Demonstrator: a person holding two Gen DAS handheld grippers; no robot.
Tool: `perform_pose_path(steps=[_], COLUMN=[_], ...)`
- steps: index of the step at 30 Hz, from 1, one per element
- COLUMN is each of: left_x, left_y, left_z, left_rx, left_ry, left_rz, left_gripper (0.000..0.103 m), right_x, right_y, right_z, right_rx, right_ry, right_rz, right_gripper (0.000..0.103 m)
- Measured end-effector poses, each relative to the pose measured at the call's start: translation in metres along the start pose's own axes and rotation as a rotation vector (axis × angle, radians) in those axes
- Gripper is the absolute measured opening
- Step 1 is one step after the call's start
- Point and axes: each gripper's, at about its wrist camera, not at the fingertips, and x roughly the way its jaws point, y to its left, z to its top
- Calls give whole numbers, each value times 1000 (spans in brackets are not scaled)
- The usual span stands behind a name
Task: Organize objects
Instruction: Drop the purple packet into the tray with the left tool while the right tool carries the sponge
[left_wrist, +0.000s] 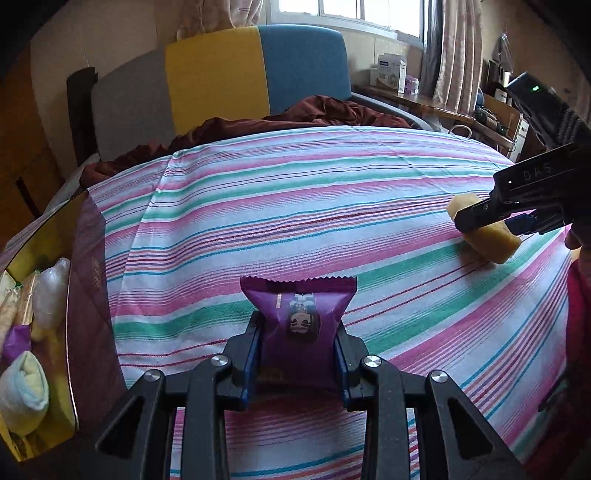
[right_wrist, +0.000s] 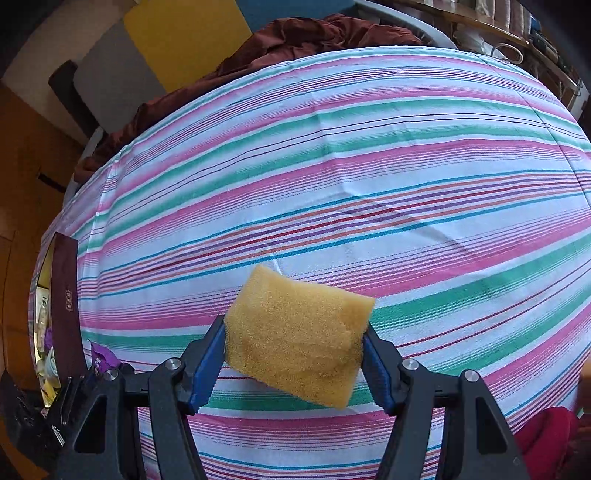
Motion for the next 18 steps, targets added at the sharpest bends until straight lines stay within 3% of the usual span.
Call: perform_pose_path(steps=[18], left_x=[4], left_y=[0], left_z=[-2], left_rx=[-11], left_ry=[-42], left_rz=[-6], left_gripper=[34], right_x=[16], right_y=[15], right_z=[-2], right_rx=[-96], right_ry=[43], right_rz=[-117], right_gripper=[68])
